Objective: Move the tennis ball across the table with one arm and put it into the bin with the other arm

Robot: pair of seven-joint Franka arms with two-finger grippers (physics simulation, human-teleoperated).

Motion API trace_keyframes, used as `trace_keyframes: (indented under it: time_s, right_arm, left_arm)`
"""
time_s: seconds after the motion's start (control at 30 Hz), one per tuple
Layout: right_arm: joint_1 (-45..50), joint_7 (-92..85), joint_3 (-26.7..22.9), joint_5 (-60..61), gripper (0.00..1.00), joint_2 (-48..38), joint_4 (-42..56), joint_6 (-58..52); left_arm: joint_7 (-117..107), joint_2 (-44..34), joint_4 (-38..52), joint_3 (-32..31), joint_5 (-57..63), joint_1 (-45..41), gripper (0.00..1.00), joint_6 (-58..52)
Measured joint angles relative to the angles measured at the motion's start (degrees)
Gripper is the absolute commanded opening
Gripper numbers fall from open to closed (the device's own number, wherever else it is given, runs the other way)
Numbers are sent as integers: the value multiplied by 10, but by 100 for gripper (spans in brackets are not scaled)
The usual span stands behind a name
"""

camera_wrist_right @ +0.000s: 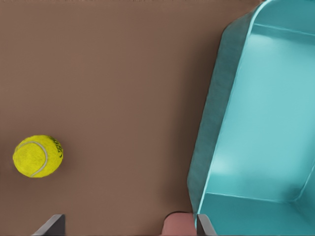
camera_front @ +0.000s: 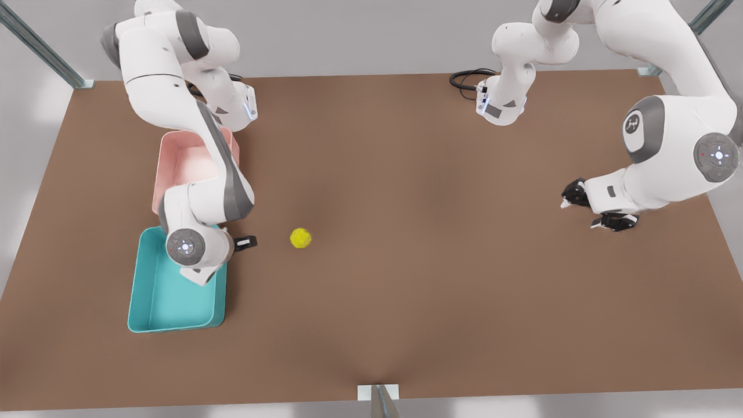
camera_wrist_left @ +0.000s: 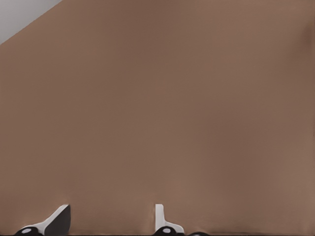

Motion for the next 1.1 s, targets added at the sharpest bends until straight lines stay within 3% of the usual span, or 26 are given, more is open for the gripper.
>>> trace_keyframes:
  time_s: [0.57,0.7,1.1]
  right_arm:
    - [41,92,-38,28,100,31,-91,276]
    - [49,107,-39,28,100,46,-97,303]
    - [73,135,-32,27,100,-37,-265,335]
  left_arm:
    - [-272,3,3,-11,33,2,100,-90]
    - [-306,3,2,-10,33,2,100,-93]
    - [-372,5,1,-10,34,2,100,-96]
